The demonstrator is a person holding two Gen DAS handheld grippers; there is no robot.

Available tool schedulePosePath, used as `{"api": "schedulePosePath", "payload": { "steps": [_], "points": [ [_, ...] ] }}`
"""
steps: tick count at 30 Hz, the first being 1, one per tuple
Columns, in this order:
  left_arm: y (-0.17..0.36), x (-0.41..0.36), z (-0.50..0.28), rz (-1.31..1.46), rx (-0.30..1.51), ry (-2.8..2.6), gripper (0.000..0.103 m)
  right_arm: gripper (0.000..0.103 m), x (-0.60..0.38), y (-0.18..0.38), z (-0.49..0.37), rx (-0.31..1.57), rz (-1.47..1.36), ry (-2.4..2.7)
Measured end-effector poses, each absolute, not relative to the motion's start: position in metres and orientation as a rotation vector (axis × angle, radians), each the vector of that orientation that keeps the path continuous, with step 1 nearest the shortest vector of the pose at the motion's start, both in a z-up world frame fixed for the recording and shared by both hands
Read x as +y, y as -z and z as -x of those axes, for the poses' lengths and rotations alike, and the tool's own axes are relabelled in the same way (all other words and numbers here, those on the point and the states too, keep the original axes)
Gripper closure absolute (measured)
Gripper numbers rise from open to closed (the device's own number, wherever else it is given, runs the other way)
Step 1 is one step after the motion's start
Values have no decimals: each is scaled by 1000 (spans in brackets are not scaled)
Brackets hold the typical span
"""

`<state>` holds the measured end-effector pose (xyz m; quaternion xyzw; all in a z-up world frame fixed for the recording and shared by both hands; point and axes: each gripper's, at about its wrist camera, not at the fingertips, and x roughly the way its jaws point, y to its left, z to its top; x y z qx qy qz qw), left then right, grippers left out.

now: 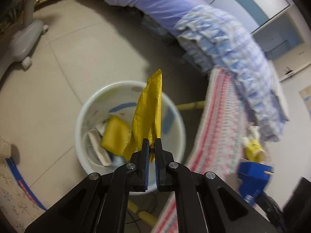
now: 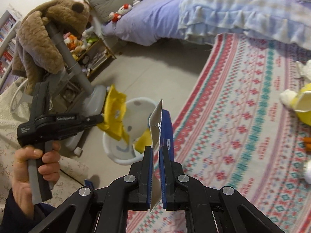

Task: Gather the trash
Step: 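Carry the yellow wrapper over the bin and open the left tool, then carry the blue box over the bin and open the right tool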

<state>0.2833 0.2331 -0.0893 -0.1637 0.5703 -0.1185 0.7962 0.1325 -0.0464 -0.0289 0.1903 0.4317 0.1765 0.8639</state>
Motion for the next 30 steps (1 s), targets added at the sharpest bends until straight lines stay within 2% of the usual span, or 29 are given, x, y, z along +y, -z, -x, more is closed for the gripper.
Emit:
{"api": "schedulePosePath", "payload": {
  "steps": [2,3,4,9,12,15,24,28,30],
  "points": [
    [104,227,-287,287,1276,223,80,97,-39,33,-137,910,-401,-377],
    [110,225,-287,274,1303,232,67,97,-38,34,-137,911,-402,-379],
    [113,225,-287,276,1329,250,65,97,-35,35,-139,913,-404,-382],
    [87,251,-285,373,1256,236,65,97,-24,40,-144,925,-406,-390],
    [75,279,-282,451,1225,182,57,97,-17,41,-147,928,-392,-397],
    [70,294,-279,500,1210,137,57,97,-10,41,-151,928,-393,-399],
    [80,319,-278,605,1246,89,57,96,45,55,-196,933,-449,-445],
    [85,324,-277,628,1256,70,57,92,77,75,-224,971,-520,-471],
    [86,326,-275,634,1258,68,57,81,90,86,-238,985,-532,-461]
  ]
}}
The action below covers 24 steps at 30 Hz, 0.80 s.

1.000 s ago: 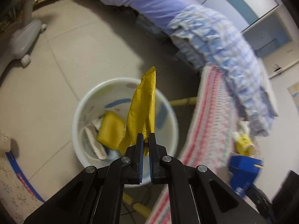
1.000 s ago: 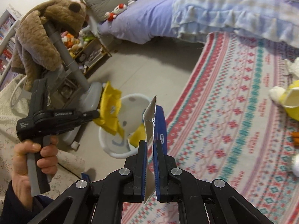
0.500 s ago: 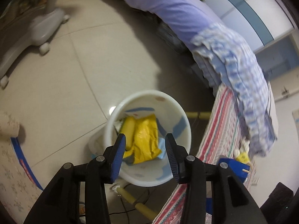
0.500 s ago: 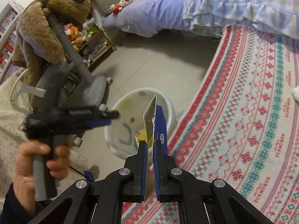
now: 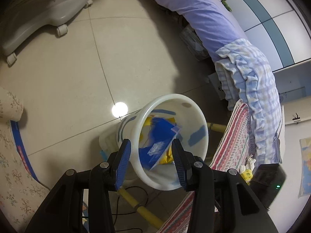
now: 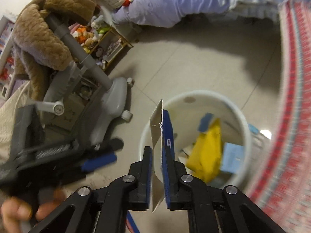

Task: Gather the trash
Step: 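Carry the blue box over the bin and open the right tool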

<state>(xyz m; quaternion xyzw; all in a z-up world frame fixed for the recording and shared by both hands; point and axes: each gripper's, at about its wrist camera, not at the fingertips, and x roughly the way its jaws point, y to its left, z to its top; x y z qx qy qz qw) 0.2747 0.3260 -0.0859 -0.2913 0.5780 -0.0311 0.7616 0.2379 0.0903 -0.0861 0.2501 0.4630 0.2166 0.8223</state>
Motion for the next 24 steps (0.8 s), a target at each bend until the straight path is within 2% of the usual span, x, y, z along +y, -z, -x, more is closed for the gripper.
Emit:
{"api": "schedulePosePath", "payload": {
  "steps": [1,2,7,18,20,24],
  "points": [
    [86,326,-274,634,1256,69,57,68,100,97,-246,1030,-494,-434],
    [85,325,-274,629,1254,71,57,64,104,104,-250,1057,-474,-413],
    [84,315,-271,601,1255,82,57,63,98,123,-246,1111,-477,-388],
    [78,274,-244,441,1246,78,57,63,25,91,-193,1042,-485,-332],
    [80,263,-233,416,1256,91,57,59,7,92,-176,1034,-500,-313],
    [74,234,-212,331,1249,134,57,59,-26,99,-145,1050,-532,-275]
  ]
}}
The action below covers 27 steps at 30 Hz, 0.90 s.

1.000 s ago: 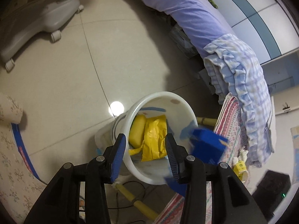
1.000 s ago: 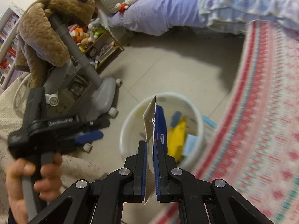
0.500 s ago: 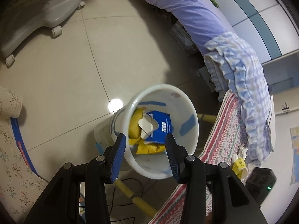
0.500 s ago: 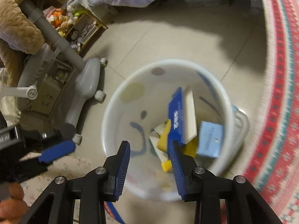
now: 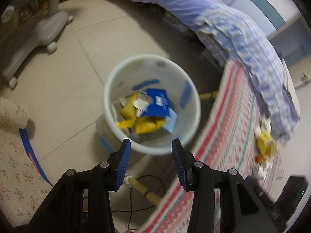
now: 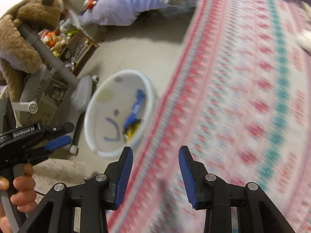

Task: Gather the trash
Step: 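Carry the blue box over the bin and open the right tool, then grasp a white drink bottle with the left tool while the right tool grasps another white bottle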

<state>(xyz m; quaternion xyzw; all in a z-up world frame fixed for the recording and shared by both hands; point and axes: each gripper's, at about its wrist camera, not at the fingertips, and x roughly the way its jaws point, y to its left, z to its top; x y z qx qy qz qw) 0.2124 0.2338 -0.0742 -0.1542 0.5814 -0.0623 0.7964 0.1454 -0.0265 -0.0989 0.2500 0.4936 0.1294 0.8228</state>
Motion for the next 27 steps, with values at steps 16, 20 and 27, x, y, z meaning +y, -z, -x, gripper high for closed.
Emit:
{"api": "schedulePosePath", "payload": {
  "steps": [16,20,27],
  "points": [
    [20,34,-89,-2,1177,588,57,58,-199,44,-74,954,-794,-61],
    [21,-37,-64,-206,1187,738,57,44,-247,34,-67,964,-797,-16],
    [29,-148,-56,-498,1114,837,39,43,-319,62,-52,1052,-861,129]
  ]
}}
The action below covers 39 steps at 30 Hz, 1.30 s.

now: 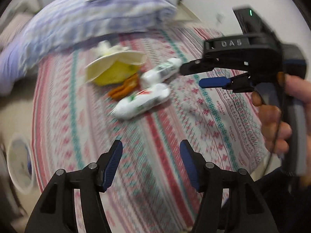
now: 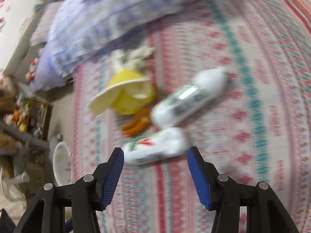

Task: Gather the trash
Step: 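Grasp a white drink bottle with the left tool while the right tool grasps another white bottle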

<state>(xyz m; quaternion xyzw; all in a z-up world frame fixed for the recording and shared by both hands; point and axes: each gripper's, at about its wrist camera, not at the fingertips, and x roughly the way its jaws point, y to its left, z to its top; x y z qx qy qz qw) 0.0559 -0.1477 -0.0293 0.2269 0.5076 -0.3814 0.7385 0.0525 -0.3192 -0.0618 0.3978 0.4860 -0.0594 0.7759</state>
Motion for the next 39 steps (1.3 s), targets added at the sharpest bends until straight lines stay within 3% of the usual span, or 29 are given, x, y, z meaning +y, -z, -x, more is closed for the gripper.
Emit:
{"api": "schedulePosePath", "payload": {
  "steps": [6,12,14,15,26,39],
  "points": [
    [75,-216,-70,-796,1082,796,39,40,-349,73,-41,1068,-959,165],
    [100,-237,-81,-934,976,766,34,36,-382,68,-26,1009,-1052,192],
    [101,-235,-85,-894,969,757,44,35,-391,66,-23,996,-1054,215],
    [101,-234,-90,-862,992,766,54,35,-394,66,-22,995,-1055,222],
    [82,-166,-118,-460,1211,793,61,35,-394,81,-37,1034,-1046,223],
    [66,-41,-147,-252,1217,704,61,35,-373,105,-80,1028,-1040,226]
  ]
}}
